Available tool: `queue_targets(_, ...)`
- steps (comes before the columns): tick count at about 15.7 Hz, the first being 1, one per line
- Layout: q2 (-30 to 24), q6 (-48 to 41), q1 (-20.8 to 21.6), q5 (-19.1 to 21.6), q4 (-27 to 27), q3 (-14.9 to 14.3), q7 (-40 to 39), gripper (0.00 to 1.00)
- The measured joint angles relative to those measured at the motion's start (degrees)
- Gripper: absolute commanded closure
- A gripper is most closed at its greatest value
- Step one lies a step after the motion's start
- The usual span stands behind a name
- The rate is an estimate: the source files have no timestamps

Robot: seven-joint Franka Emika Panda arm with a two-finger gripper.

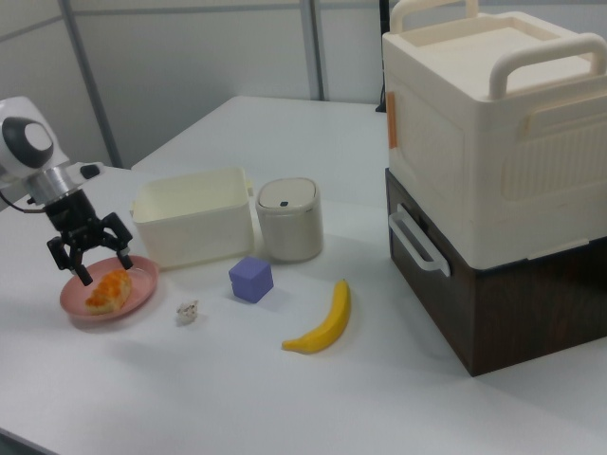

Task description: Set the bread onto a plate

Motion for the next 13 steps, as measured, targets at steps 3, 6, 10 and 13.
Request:
queue_targets(3,-2.39,-2.55,-3.37,0.19,0.02,-0.22,-8.50,0.00)
queue_targets(6,-4.11,-4.55,-6.33,0.22,0.21,-2.09,-16.84,0.00)
queue_targets(10,-5.00,-6.58,-10.56,3.83,4.61,-7.37,-25.94,0.00)
queue_targets(13,-5.15,-7.99,-16.20,9.27,11.18,-10.10,-28.72,0.00)
